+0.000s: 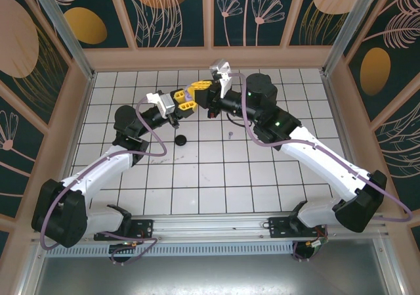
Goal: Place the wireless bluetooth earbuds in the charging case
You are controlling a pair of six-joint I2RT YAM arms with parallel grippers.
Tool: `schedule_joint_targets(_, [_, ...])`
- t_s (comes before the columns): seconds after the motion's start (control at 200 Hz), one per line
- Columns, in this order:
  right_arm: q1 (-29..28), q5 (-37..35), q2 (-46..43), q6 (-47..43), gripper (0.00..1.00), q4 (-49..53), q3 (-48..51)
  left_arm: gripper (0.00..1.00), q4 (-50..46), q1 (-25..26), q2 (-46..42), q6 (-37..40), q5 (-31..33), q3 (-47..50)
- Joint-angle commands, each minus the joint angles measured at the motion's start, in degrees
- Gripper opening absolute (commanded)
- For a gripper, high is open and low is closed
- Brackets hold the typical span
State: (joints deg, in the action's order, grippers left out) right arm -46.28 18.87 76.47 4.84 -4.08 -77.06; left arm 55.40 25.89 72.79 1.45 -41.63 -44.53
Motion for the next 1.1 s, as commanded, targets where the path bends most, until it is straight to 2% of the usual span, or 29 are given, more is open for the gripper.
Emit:
schedule_joint_targets(0.0, [0.1, -1.3, 0.4, 0.3, 0.07, -0.7, 1.0, 0.0, 0.8, 0.4, -1.7, -0.5, -1.6, -1.7])
schedule_joint_targets(1.096, [0.1, 2.9, -1.4, -4.7, 0.04, 4.9, 5.4, 0.0, 0.4, 0.4, -2.0, -4.1, -2.6, -4.1])
